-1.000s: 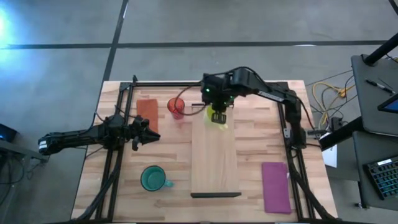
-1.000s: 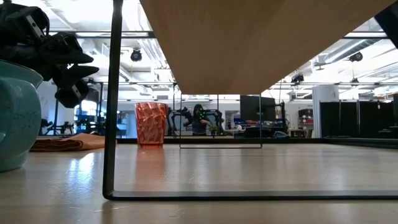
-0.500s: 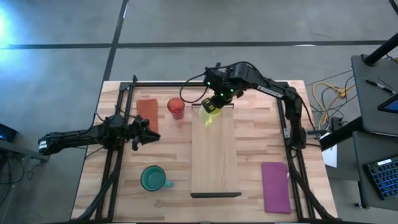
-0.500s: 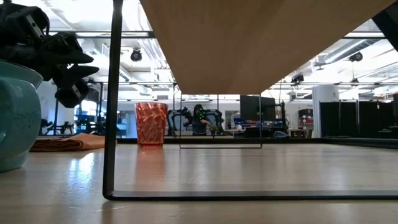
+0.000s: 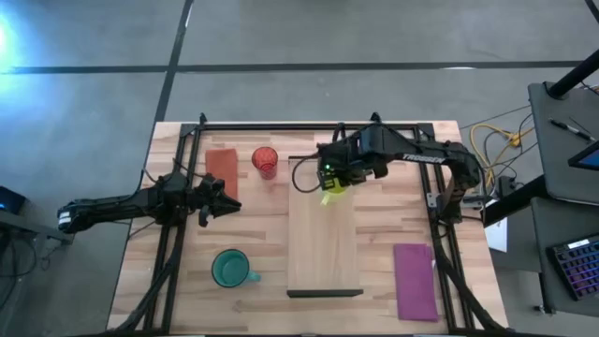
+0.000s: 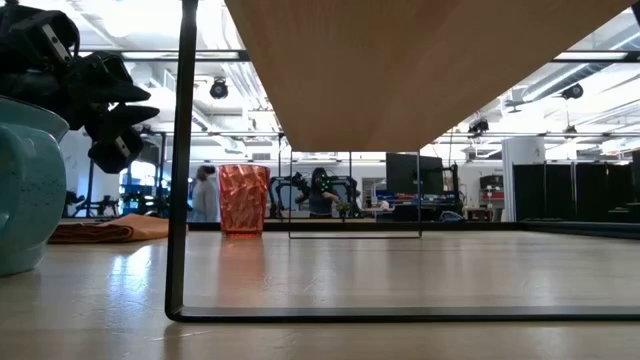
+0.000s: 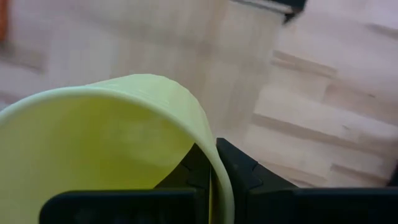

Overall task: Stack small to large cups/mugs on shelf
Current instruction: Put the yellow mug on the shelf

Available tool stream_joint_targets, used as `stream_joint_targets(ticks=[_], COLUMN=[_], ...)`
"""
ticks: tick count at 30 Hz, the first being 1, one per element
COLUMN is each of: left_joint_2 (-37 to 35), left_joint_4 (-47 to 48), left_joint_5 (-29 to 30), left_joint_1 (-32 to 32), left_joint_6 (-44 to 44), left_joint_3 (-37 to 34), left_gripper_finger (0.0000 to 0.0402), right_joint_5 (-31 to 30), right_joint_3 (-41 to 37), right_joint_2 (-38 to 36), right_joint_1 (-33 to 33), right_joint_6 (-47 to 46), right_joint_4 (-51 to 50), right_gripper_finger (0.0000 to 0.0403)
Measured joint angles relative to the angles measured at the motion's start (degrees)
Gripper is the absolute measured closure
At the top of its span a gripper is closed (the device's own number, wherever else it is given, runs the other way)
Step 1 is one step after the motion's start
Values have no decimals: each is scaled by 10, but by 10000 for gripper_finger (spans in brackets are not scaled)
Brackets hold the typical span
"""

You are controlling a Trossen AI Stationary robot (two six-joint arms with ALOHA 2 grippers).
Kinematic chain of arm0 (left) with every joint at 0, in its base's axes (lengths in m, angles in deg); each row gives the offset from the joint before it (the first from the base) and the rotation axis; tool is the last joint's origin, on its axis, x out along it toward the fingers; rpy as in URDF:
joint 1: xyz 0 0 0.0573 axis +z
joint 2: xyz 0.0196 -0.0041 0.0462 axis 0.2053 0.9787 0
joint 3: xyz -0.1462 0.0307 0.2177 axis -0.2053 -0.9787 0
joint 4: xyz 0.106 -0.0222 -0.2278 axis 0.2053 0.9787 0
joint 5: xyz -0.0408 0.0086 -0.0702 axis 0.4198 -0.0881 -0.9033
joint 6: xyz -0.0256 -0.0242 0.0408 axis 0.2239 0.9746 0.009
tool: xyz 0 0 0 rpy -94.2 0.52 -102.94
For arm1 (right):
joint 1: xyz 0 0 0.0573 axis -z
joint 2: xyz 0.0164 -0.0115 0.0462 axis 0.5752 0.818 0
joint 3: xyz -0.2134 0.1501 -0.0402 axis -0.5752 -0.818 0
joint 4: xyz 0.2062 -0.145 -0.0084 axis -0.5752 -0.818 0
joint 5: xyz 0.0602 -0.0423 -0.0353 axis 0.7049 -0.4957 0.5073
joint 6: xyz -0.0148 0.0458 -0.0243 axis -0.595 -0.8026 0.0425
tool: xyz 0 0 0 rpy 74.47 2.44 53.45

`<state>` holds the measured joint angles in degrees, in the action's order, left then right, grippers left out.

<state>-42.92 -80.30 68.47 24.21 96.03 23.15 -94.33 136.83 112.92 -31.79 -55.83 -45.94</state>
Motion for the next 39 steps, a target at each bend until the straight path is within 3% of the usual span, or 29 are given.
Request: stream_joint_targets(ticks=[9, 17, 21, 26, 30, 34, 39], left_joint_2=[0, 0, -1, 0, 0, 0, 0], left_joint_4=[0, 0, 0, 0, 0, 0, 0], left_joint_5=[0, 0, 0, 0, 0, 0, 0], left_joint_1=[0, 0, 0, 0, 0, 0, 0], left_joint_6=[0, 0, 0, 0, 0, 0, 0], left_joint_3=[0, 0, 0, 0, 0, 0, 0], left_gripper_finger=[323, 323, 323, 323, 323, 323, 323], right_joint_5=[-27, -49, -19, -17, -45, -58, -69], right_joint_3=[-63, -87, -86, -37, 40, 122, 145], right_joint_2=[-33, -29, -1, 41, 79, 113, 132], right_joint_1=[-1, -5, -9, -13, -14, -13, -15], right_joint_6=[-7, -192, -303, -362, -345, -349, -339], right_joint_4=[35, 103, 102, 100, 78, -9, -3], right_gripper_finger=[390, 390, 390, 373, 344, 306, 266])
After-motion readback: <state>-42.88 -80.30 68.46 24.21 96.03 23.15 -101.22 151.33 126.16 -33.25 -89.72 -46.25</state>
